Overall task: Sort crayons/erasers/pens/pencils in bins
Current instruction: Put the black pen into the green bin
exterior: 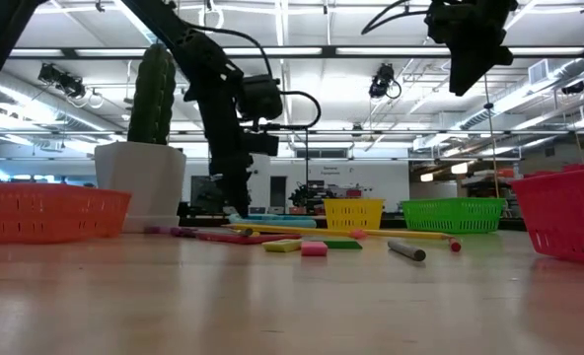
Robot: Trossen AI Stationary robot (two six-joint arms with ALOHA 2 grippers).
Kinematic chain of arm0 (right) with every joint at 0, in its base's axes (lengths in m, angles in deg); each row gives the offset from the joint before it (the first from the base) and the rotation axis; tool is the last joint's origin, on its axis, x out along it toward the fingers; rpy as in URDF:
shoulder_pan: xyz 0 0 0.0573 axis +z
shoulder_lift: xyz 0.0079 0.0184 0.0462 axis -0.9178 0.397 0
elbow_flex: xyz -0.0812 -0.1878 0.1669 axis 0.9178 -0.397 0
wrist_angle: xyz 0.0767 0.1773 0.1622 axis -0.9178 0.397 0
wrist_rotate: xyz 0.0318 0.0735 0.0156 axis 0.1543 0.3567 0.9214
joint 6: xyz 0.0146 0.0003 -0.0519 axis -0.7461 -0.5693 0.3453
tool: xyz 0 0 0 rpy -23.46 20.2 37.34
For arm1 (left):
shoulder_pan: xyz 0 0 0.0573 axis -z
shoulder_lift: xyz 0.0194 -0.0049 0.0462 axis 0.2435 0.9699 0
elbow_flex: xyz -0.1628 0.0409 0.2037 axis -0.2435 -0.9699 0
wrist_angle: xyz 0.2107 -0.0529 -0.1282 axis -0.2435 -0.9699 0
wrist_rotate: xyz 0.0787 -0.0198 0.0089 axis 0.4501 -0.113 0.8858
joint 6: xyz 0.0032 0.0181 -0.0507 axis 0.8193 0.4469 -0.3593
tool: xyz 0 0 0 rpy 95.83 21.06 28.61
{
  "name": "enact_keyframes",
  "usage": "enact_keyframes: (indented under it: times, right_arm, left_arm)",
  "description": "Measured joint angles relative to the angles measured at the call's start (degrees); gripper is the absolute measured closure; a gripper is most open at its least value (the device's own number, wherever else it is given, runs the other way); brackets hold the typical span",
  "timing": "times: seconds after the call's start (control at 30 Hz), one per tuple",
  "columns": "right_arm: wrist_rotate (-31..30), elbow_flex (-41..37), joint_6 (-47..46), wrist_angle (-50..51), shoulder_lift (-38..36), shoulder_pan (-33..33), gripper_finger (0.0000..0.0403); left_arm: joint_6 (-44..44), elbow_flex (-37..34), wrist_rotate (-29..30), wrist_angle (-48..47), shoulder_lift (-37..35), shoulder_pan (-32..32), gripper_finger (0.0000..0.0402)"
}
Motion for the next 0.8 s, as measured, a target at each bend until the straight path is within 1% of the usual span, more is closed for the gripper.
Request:
enact_keyframes:
  times: [0.3,0.63,0.8]
  right_arm:
    - [0.76,-0.02,-0.35,0.5,0.02,0.39,0.03]
    - [0.54,-0.02,-0.64,0.64,0.02,0.87,0.03]
    - [0.39,-0.02,-0.63,0.61,0.02,0.87,0.03]
  left_arm:
    - [0.29,0.05,-5.37,0.72,3.34,-1.47,0.0244]
    - [2.58,0.03,-5.52,1.1,3.45,0.49,0.0245]
    - [2.95,0.03,-5.48,1.08,3.45,1.57,0.0257]
